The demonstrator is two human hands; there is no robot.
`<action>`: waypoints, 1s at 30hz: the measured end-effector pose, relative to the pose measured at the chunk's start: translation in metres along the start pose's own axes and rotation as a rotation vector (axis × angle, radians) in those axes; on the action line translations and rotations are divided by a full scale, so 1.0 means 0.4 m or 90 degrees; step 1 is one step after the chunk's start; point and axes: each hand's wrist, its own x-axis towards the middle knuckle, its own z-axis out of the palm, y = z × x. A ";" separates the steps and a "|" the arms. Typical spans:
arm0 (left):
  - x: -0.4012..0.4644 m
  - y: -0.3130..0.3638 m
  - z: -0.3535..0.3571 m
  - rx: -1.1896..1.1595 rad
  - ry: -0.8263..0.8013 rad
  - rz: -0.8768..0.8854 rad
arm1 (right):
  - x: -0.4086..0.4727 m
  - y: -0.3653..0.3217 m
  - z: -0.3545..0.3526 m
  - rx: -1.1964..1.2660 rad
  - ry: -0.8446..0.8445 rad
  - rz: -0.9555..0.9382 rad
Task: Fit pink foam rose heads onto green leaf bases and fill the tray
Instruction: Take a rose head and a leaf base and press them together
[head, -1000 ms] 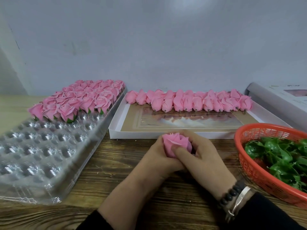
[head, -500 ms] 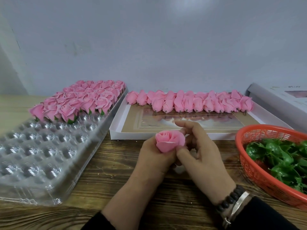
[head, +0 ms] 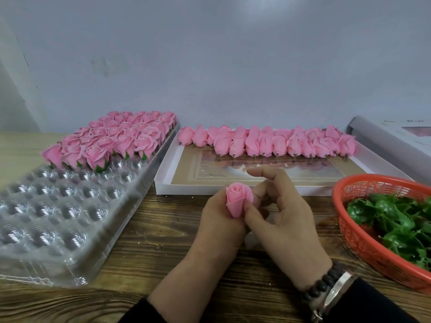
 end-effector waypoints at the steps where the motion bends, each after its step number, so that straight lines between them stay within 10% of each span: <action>1: 0.001 -0.003 -0.003 0.006 0.003 0.002 | -0.001 -0.003 0.000 0.028 -0.002 -0.011; 8: 0.008 -0.018 -0.027 -0.049 0.050 -0.047 | -0.011 -0.020 -0.002 0.119 0.036 -0.087; 16: 0.009 -0.007 -0.019 -0.299 0.044 -0.063 | -0.004 0.017 0.028 0.020 -0.067 0.054; 30: 0.014 -0.002 -0.015 -0.318 0.029 -0.160 | -0.005 0.001 0.023 0.216 -0.099 0.206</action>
